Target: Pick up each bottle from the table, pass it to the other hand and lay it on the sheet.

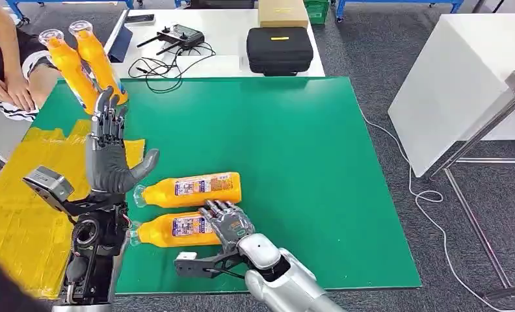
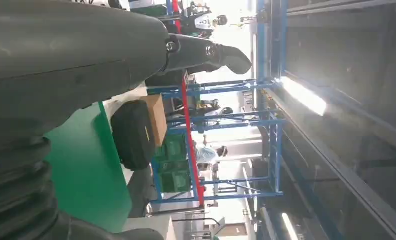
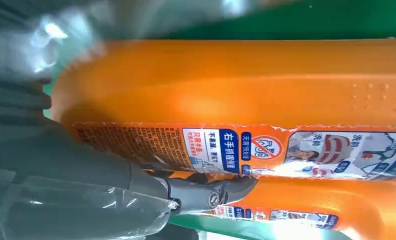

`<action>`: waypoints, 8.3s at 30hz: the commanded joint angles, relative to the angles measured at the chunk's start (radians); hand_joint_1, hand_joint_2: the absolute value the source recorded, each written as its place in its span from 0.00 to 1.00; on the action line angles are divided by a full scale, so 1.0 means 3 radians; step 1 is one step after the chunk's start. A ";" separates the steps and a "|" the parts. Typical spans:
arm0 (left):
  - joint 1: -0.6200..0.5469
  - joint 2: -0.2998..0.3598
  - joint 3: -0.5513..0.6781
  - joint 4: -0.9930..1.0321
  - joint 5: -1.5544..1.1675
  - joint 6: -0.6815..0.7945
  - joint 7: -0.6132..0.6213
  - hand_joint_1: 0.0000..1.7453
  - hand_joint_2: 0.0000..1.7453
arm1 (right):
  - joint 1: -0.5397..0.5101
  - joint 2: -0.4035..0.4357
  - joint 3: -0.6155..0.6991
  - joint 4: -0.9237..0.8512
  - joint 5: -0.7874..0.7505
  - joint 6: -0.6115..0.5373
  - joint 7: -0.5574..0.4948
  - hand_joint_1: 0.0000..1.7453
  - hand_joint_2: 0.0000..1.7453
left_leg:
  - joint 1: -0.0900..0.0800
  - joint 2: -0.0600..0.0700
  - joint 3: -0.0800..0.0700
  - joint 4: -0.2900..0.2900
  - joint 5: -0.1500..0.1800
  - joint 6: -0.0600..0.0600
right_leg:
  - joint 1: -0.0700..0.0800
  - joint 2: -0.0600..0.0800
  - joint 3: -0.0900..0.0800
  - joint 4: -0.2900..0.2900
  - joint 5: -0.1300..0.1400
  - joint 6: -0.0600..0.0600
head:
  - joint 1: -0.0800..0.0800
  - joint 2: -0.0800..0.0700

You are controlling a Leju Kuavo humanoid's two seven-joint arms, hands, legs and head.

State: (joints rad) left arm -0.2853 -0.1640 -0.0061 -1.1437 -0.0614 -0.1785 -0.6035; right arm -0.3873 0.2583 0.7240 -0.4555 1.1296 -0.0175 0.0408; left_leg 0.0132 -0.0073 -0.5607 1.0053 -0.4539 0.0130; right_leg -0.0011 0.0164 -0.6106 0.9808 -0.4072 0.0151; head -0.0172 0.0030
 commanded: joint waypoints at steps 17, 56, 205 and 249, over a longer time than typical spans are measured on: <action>-0.0154 -0.0010 0.0066 0.0329 -0.0004 0.0029 -0.0007 0.00 1.00 | 0.0003 -0.0113 -0.0081 0.0125 0.0036 -0.0024 -0.0013 1.00 1.00 | 0.0000 -0.0006 0.0015 -0.0007 -0.0003 0.0001 | 0.0002 -0.0013 0.0017 -0.0006 -0.0006 0.0002 | 0.0000 0.0000; -0.0101 -0.0063 -0.0046 0.0064 -0.0092 -0.0009 0.0042 0.00 1.00 | 0.0219 -0.0057 -0.1297 -0.0912 -0.1489 -0.1127 -0.0907 1.00 1.00 | 0.0000 -0.0006 -0.0001 -0.0004 -0.0004 0.0001 | 0.0001 -0.0009 0.0002 -0.0003 -0.0005 0.0002 | 0.0000 0.0000; -0.0287 0.0067 0.0077 0.0388 0.0360 0.0966 0.0507 1.00 1.00 | 0.0603 -0.0196 -0.1160 -0.2084 -0.1844 -0.2051 -0.1798 0.00 1.00 | 0.0000 -0.0004 -0.0009 -0.0004 -0.0005 0.0001 | 0.0000 -0.0007 -0.0007 -0.0001 -0.0006 0.0001 | 0.0000 0.0000; -0.0789 0.1390 -0.0179 0.3029 -0.4974 0.2484 0.2346 1.00 1.00 | 0.0895 -0.0414 -0.1247 -0.2568 -0.1454 -0.1733 -0.1651 0.00 1.00 | 0.0003 0.0012 -0.0011 -0.0004 -0.0003 -0.0004 | 0.0003 0.0007 -0.0015 0.0001 -0.0004 0.0000 | 0.0000 0.0000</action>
State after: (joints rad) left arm -0.4725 0.2278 -0.0404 -0.3944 -1.5461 0.6420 0.0679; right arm -0.0825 0.1507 0.3429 -1.2802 0.6688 -0.5539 -0.4593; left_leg 0.0139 -0.0048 -0.5683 1.0050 -0.4529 0.0112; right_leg -0.0008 0.0190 -0.6192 0.9822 -0.4070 0.0147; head -0.0172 0.0031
